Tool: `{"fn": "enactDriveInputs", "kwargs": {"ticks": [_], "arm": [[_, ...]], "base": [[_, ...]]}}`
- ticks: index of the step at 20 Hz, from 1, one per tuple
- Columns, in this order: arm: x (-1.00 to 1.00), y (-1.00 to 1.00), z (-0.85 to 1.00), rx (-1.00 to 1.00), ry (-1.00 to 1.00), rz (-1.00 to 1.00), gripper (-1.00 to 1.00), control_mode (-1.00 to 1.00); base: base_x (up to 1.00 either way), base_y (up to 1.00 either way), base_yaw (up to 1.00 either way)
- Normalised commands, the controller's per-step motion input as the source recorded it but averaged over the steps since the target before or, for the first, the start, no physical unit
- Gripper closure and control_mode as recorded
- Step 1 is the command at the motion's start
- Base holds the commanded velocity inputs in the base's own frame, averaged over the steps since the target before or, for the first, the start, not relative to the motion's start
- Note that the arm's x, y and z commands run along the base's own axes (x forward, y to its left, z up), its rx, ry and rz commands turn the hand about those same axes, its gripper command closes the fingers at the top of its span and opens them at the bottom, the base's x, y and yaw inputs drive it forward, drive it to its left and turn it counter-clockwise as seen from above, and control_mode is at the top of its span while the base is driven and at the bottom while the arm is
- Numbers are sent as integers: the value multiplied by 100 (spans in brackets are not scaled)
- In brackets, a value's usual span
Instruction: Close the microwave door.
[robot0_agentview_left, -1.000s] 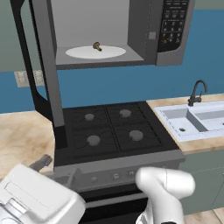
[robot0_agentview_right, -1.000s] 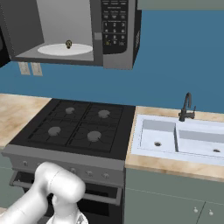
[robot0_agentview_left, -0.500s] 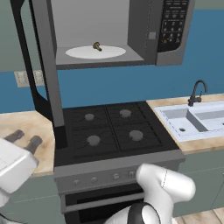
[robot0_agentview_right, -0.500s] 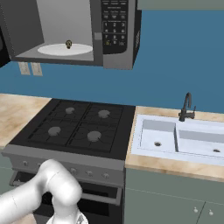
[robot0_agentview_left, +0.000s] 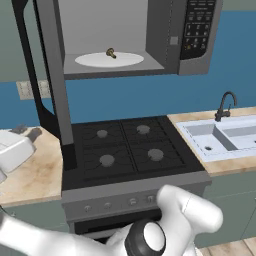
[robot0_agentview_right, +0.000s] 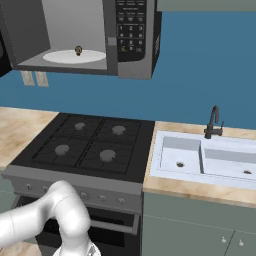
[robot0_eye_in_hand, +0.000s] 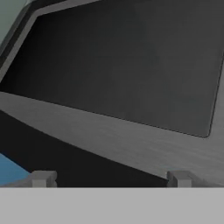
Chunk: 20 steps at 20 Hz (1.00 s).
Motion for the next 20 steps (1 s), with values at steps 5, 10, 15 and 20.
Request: {"fn": "enactDriveInputs", "kwargs": {"ticks": [5, 10, 15, 20], "arm": [[38, 0, 0, -7, 0, -8, -100, -100], [7, -20, 0, -5, 0, -13, -100, -100], [0, -73, 0, 0, 0, -16, -100, -100], [11, -75, -1, -3, 0, -10, -100, -100]], "base": [[0, 0, 0], [0, 0, 0], [0, 0, 0], [0, 0, 0]]}}
